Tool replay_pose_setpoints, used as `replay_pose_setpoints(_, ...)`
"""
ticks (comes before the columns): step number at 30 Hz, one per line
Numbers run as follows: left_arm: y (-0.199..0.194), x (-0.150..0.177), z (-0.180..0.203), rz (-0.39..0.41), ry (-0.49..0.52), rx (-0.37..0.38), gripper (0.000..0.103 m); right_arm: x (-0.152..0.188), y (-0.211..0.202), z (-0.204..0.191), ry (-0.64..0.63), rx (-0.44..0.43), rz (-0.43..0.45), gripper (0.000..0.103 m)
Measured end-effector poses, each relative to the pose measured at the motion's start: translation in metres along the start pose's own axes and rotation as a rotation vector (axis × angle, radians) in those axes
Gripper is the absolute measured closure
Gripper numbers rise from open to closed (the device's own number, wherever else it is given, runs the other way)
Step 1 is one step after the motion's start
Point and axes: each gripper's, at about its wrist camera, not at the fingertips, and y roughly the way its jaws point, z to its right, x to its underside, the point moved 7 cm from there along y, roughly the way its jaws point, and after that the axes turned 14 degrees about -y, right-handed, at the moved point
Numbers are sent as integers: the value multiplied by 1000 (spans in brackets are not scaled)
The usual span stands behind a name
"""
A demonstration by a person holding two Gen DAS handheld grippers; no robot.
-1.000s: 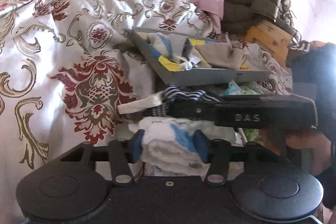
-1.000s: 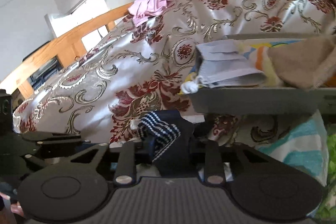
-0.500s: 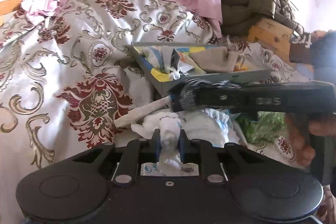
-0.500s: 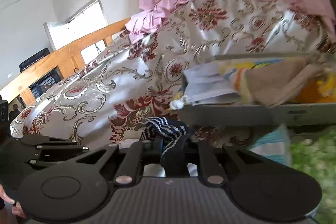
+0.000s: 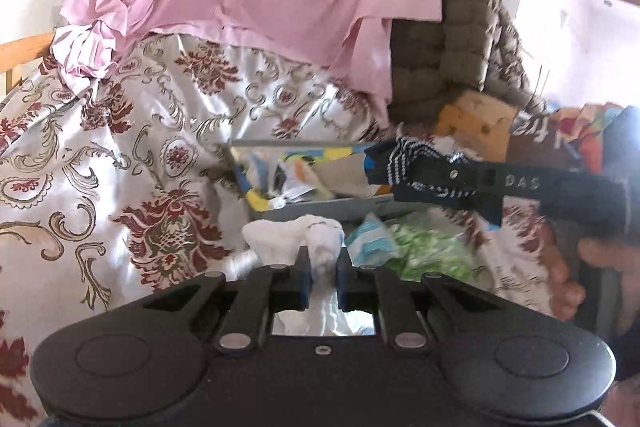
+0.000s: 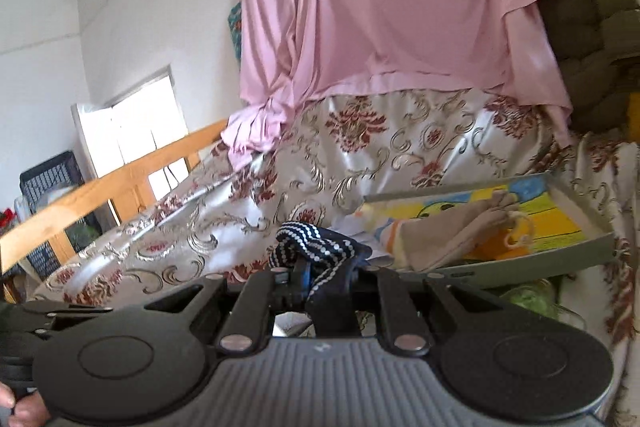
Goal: Organize soft objects
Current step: 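Lift both cloths with both tools and carry them over the gray tray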
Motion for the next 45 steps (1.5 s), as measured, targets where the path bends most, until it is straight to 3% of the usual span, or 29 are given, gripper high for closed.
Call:
replay_pose_setpoints(7,-22,-21,24,40,-5,17,91,-6,-19,5,14,12,55,89)
replay_pose_setpoints(13,-10,-60,41,94,23,-17,91,-6,-23,26,67,55,108,88)
replay_pose_setpoints(22,68,-126,72,201,26,-48,91,-12,21,91,103,198,148,88)
replay_pose_setpoints(27,139,-147,90,196,6,-17,91,-9,48,135,153,260,155,88)
replay_pose_setpoints(36,234,-141,113,154,-4,-14,91,21,79,184,227,360,66,88)
replay_pose_setpoints(45,269,-110,71,45,-37,-126,90,26,106,192,198,391,-5,88)
